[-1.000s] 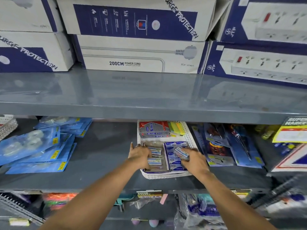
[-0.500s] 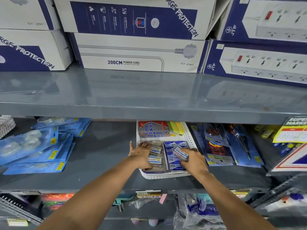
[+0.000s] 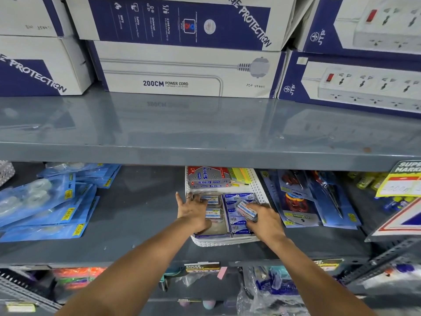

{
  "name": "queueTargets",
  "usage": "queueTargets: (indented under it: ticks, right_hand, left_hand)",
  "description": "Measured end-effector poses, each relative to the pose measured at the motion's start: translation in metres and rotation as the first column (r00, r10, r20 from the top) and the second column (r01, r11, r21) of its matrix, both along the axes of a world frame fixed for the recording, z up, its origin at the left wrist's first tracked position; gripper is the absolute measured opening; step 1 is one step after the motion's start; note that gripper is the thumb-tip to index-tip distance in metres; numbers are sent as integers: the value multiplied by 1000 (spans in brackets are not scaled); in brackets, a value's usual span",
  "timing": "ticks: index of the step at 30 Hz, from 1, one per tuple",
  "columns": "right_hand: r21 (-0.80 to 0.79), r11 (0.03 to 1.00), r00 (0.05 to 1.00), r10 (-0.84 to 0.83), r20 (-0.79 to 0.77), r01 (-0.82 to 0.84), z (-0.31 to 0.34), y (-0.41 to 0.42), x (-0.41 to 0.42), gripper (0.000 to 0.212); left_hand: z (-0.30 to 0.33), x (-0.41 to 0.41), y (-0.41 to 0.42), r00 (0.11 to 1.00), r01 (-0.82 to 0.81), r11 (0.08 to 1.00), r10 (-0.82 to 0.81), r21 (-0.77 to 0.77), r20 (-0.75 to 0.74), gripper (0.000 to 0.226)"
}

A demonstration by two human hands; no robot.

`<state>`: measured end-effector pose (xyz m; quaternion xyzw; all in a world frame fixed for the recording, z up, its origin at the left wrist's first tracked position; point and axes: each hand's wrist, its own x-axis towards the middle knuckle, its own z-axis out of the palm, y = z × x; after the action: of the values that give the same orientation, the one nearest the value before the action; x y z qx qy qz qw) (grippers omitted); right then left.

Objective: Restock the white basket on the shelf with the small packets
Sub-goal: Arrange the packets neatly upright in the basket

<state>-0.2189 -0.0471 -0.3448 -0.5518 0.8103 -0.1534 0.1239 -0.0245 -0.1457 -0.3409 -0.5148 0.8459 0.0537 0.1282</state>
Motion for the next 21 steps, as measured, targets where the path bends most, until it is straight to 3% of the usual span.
queueTargets:
  ticks: [6, 9, 15, 17, 21]
  right_hand:
    - [17, 1000, 1000, -9, 16, 9, 0, -1, 0, 58]
    - [13, 1000, 1000, -11, 20, 11, 0, -1, 0, 59]
    - [8, 1000, 1000, -2, 23, 1, 2, 1, 2, 60]
    - [-14, 1000, 999, 1, 42, 0, 3, 2, 0, 60]
    - [-70, 994, 968, 95, 233, -81, 10, 5, -1, 58]
  left_hand:
    - [-3, -6, 3, 991, 50, 995, -60, -88, -121, 62]
    - [-9, -8, 2, 985, 131, 977, -147, -166, -94, 44]
    - [-2, -6, 8, 993, 78, 969, -97, -233, -73, 41]
    - [-2, -2, 6, 986, 20, 980, -52, -198, -161, 38]
    - [-12, 16, -9, 896, -133, 977, 47, -166, -441, 33]
